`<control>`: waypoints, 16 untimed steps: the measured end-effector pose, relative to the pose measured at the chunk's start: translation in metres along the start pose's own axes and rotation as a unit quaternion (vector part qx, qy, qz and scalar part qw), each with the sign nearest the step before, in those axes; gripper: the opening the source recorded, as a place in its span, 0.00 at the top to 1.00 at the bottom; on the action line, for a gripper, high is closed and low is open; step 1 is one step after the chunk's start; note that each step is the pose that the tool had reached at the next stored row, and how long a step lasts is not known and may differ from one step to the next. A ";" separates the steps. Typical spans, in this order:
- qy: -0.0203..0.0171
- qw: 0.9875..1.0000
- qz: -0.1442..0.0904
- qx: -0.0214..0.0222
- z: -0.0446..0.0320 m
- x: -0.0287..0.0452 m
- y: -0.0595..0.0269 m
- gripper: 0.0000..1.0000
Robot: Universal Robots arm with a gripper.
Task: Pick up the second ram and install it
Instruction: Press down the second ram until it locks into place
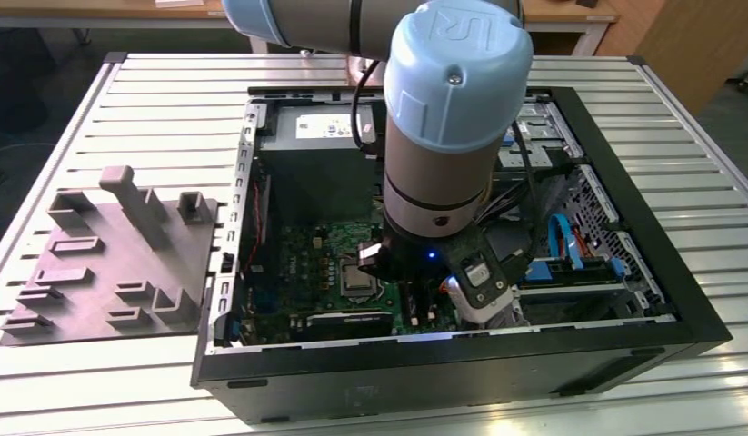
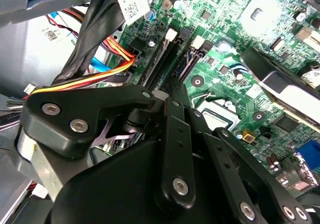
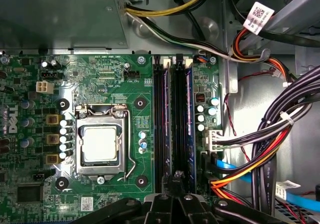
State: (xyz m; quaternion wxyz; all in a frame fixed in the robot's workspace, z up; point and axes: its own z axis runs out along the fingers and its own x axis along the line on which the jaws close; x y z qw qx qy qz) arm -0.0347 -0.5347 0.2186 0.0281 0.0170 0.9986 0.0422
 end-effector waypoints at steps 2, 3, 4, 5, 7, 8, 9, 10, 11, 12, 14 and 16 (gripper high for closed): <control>0.000 1.000 0.000 0.000 0.0010 0.0001 -0.0001 0.90; 0.000 1.000 0.000 0.000 0.0010 0.0001 -0.0001 0.90; 0.000 1.000 0.000 0.000 0.0010 0.0001 -0.0001 0.90; 0.000 1.000 0.000 0.000 0.0010 0.0001 -0.0001 0.90; 0.000 1.000 0.000 0.000 0.0010 0.0001 0.0000 0.90; 0.000 1.000 0.000 0.000 0.0014 0.0001 -0.0001 0.90; 0.000 1.000 0.000 0.000 0.0019 0.0001 -0.0001 0.90; 0.000 1.000 0.000 0.000 0.0019 0.0001 -0.0002 0.90; 0.000 1.000 0.000 0.000 0.0019 0.0001 -0.0002 0.90; 0.000 1.000 0.000 0.000 0.0020 0.0001 -0.0002 0.90; 0.000 1.000 0.000 0.000 0.0021 0.0001 -0.0002 0.90; 0.000 1.000 0.000 0.000 0.0015 0.0001 0.0000 0.90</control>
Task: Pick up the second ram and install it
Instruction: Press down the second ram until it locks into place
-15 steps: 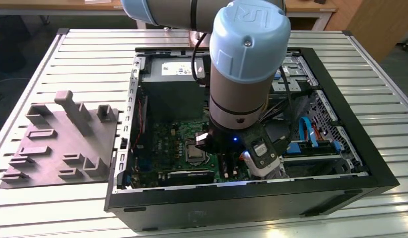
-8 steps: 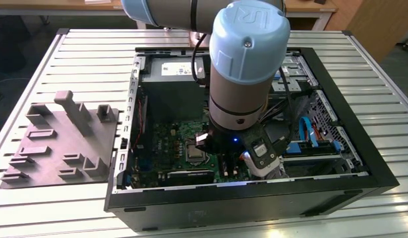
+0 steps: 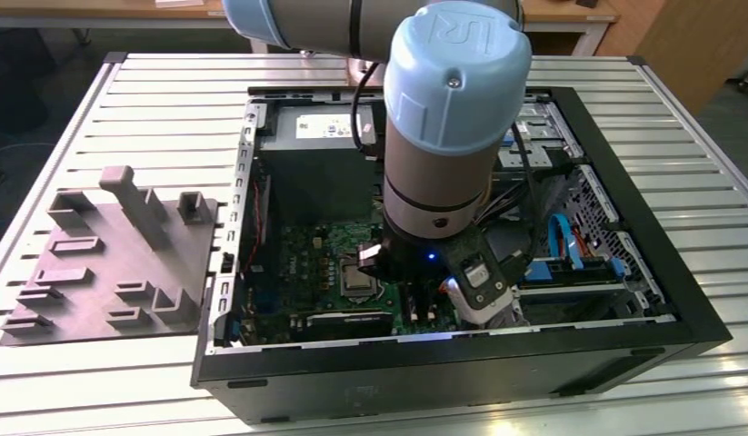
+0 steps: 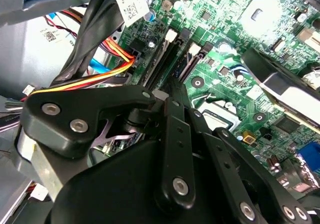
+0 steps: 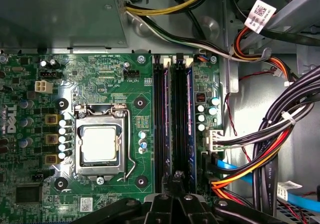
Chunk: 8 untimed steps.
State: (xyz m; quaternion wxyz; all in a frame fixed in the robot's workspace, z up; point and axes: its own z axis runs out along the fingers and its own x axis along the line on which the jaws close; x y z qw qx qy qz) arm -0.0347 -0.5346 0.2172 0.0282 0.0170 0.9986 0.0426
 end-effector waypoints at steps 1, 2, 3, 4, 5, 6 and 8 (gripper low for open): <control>0.000 1.000 0.000 -0.001 -0.0012 -0.0001 0.0003 0.90; 0.000 1.000 0.000 -0.001 -0.0037 -0.0003 0.0005 0.90; 0.000 1.000 0.000 0.000 -0.0074 -0.0004 0.0006 0.90; 0.000 1.000 0.000 0.000 -0.0107 -0.0006 0.0009 0.90; 0.000 1.000 0.000 0.000 -0.0139 -0.0007 0.0011 0.90; 0.000 1.000 0.000 0.000 -0.0175 -0.0009 0.0014 0.90; 0.000 1.000 0.000 0.000 -0.0245 -0.0013 0.0021 0.90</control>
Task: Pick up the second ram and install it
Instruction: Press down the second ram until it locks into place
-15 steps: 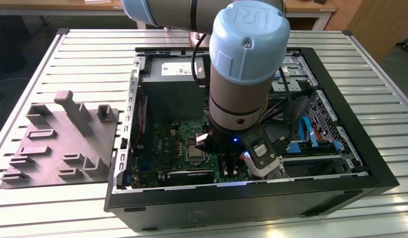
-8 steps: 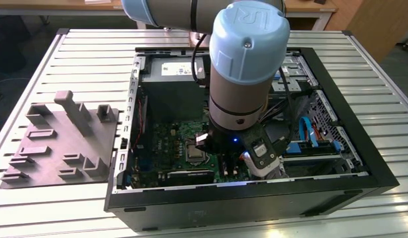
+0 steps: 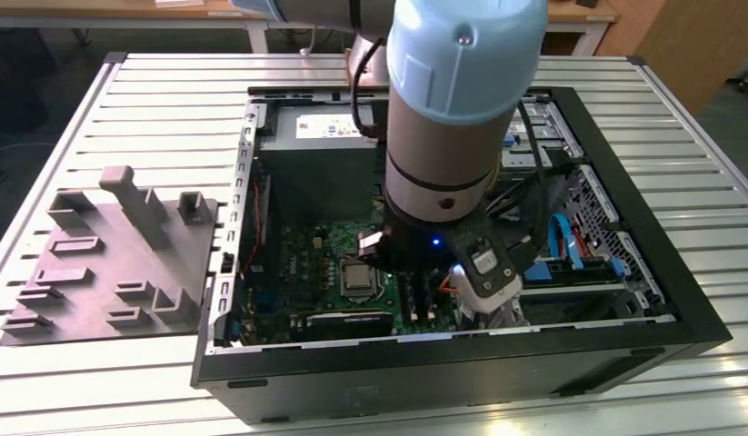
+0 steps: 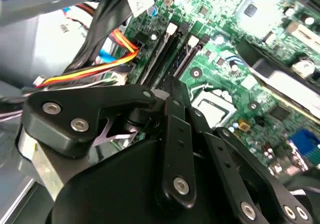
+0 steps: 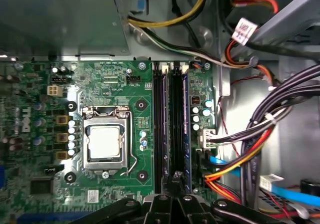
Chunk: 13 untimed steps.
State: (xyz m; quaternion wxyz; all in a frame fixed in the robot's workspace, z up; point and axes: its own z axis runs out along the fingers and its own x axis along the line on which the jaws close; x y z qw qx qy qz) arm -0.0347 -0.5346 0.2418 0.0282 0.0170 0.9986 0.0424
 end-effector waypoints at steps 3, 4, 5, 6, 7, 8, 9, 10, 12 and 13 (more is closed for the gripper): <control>0.000 1.000 0.000 0.000 -0.0076 -0.0004 0.0006 0.90; 0.000 1.000 0.000 0.000 -0.0079 -0.0004 0.0007 0.90; 0.000 1.000 0.000 0.000 -0.0078 -0.0005 0.0007 0.90; 0.000 1.000 0.000 0.000 -0.0078 -0.0005 0.0007 0.90; 0.000 1.000 0.000 0.000 -0.0079 -0.0005 0.0007 0.90; 0.000 1.000 0.000 0.000 -0.0079 -0.0005 0.0011 0.90; 0.000 1.000 0.000 0.000 -0.0078 -0.0005 0.0025 0.90; 0.000 1.000 0.000 0.000 -0.0075 -0.0003 0.0048 0.90; 0.000 1.000 0.000 0.000 -0.0068 -0.0001 0.0107 0.90; 0.000 1.000 0.000 0.000 -0.0064 0.0001 0.0139 0.90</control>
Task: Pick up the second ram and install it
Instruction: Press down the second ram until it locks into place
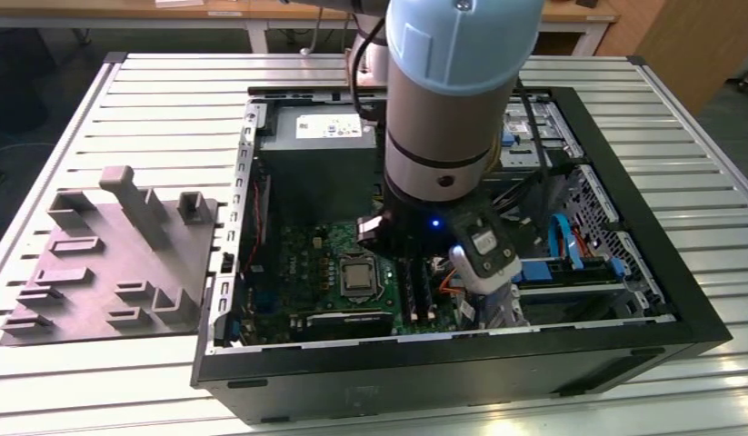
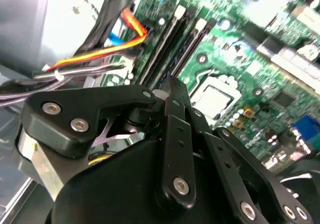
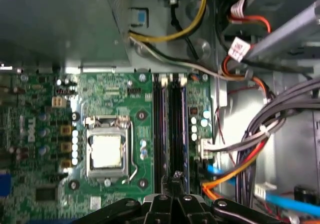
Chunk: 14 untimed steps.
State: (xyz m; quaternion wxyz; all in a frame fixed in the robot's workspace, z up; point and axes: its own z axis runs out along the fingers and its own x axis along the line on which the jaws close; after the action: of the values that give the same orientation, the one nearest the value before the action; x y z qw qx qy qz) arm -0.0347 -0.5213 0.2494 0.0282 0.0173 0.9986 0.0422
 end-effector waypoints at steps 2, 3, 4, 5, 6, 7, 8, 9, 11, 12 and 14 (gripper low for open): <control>0.000 1.000 0.000 0.000 0.0007 0.0002 0.0064 0.90; 0.000 1.000 0.000 0.000 0.0011 0.0004 0.0099 0.90; 0.000 1.000 0.000 0.000 0.0015 0.0005 0.0132 0.90; 0.000 1.000 0.000 0.000 0.0019 0.0006 0.0165 0.90; 0.000 1.000 0.000 0.000 0.0023 0.0008 0.0198 0.90; 0.000 1.000 0.000 0.000 0.0026 0.0009 0.0231 0.90; 0.000 1.000 0.000 0.000 0.0027 0.0010 0.0248 0.90; 0.000 1.000 0.000 0.000 0.0027 0.0009 0.0251 0.90; 0.000 1.000 0.000 0.000 -0.0005 0.0008 0.0254 0.90; 0.000 1.000 0.000 0.000 -0.0027 0.0006 0.0256 0.90; 0.000 1.000 0.000 0.000 -0.0038 0.0006 0.0257 0.90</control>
State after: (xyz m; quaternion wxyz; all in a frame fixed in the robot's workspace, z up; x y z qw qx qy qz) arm -0.0347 -0.4960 0.2553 0.0282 0.0175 0.9986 0.0422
